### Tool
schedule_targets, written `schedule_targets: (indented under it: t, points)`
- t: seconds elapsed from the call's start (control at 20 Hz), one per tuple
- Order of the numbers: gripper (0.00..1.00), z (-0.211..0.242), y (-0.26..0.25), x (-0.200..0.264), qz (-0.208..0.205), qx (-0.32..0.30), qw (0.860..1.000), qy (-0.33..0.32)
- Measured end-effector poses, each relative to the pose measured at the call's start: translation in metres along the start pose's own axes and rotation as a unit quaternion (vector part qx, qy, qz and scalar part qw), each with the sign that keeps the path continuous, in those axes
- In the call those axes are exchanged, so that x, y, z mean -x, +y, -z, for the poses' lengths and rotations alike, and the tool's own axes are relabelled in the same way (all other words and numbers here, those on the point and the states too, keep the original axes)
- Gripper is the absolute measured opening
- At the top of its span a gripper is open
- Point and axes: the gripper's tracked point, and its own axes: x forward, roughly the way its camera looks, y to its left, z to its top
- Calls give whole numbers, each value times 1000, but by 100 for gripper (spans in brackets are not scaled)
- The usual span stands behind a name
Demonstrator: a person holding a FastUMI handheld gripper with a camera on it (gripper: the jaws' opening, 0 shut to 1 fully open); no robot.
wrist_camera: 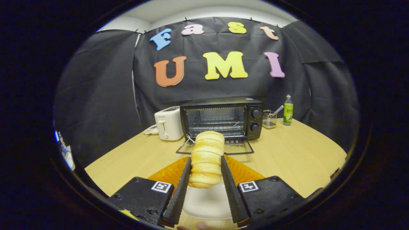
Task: Open the toaster oven, put the food inside, and close the toaster oven door.
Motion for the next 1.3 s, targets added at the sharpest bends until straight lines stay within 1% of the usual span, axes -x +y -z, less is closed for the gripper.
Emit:
schedule_targets:
  t: [0.1, 0.15, 0.25, 0.35, 0.5, 0.65, 0.8, 0.9, 1.05, 1.2, 1.3]
  points:
    - [63, -3, 9, -9, -31, -20, 999, -1]
    - [64, -4, 11, -12, -43, -43, 998, 2]
    - [63, -6, 19, -26, -75, -107, 991, 14]
    - [63, -13, 14, -43, -89, -159, 983, 16]
    - [63, -24, -9, -77, -82, -179, 981, 0]
    - [63, -18, -33, -114, -61, -205, 977, 18]
    - [63, -27, -42, -145, -72, -215, 974, 9]
    - [63, -36, -39, -162, -90, -226, 970, -6]
    - [63, -46, -36, -191, -111, -223, 968, -16]
    - [64, -53, -47, -222, -104, -270, 957, -16]
    - [64, -58, -59, -244, -88, -285, 954, -17]
